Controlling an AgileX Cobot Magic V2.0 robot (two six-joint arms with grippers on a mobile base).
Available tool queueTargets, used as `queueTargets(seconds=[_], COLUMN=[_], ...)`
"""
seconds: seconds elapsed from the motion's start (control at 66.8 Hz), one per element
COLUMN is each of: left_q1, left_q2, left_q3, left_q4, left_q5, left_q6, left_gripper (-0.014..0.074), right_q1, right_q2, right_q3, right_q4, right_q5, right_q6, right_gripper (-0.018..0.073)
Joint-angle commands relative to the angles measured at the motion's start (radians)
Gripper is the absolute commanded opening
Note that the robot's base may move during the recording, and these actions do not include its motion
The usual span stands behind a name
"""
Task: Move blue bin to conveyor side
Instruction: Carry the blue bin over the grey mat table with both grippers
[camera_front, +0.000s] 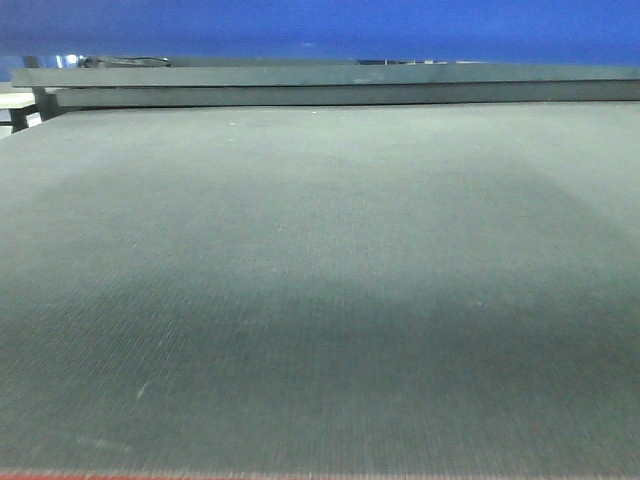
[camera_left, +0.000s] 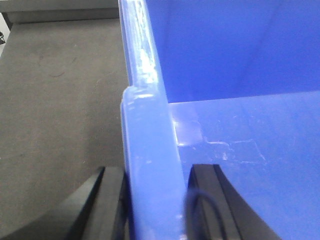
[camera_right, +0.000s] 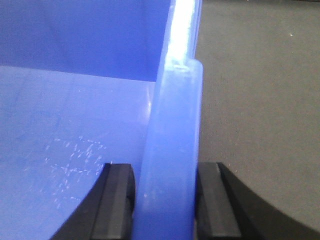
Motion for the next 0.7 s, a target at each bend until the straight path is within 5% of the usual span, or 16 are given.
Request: queueTargets(seconds=[0.0, 0.689], left_q1=[-0.009, -0.009], left_q2=[-0.017, -0.017], left_q3=[-0.020, -0.020], left_q4=[0.007, 0.007], left_q5=[-0.118, -0.118], left_q6=[0.023, 0.023], left_gripper=[-0.0017, -0.0017], right_q1=[0.000, 0.000], right_q2=[-0.018, -0.018], right_q3=[-0.017, -0.017], right_q4=[-0.009, -0.009], right_q5=[-0.248, -0.248], right_q6=[-0.028, -0.028], right_gripper=[-0.0078, -0.0078])
